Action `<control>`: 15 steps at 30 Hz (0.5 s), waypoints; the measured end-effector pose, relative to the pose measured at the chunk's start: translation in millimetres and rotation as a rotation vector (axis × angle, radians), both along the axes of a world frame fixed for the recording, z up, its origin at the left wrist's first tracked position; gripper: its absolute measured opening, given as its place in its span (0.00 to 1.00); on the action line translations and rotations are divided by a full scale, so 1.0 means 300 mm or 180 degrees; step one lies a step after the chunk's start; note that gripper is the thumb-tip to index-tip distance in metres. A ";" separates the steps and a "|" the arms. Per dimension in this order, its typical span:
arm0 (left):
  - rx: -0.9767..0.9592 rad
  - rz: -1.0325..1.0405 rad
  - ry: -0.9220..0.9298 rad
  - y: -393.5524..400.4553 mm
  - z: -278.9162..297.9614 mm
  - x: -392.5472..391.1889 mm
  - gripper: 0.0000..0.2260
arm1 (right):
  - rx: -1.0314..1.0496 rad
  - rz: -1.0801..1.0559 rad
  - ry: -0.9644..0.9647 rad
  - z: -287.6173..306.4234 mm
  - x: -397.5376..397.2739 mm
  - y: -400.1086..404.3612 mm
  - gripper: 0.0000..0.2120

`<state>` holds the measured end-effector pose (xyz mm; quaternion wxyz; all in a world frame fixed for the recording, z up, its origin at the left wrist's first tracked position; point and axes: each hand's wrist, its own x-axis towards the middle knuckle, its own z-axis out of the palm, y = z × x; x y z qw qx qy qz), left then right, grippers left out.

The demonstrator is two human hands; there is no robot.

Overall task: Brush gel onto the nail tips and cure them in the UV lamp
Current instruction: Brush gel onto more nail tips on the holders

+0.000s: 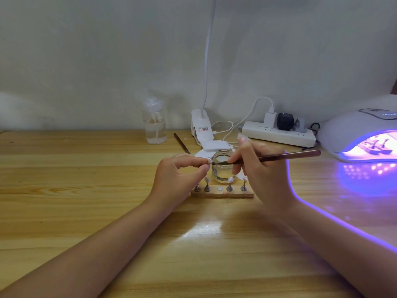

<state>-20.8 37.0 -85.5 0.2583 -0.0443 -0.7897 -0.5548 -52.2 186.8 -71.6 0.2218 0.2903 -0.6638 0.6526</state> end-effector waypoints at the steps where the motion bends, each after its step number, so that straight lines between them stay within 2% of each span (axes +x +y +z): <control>1: -0.0012 -0.0002 0.0005 0.000 0.001 0.001 0.10 | -0.0034 -0.0022 0.0006 -0.001 -0.001 0.002 0.19; 5: -0.0023 -0.0007 -0.0011 0.001 0.003 -0.001 0.10 | -0.0091 -0.0073 0.0067 0.001 -0.001 0.003 0.19; 11: 0.0077 -0.0011 -0.0026 0.002 0.000 -0.002 0.09 | 0.0205 0.0040 0.0008 0.000 0.003 -0.009 0.15; 15: 0.0096 0.0002 -0.0059 0.001 0.000 -0.003 0.10 | 0.0058 0.0027 -0.0018 0.000 -0.001 -0.004 0.17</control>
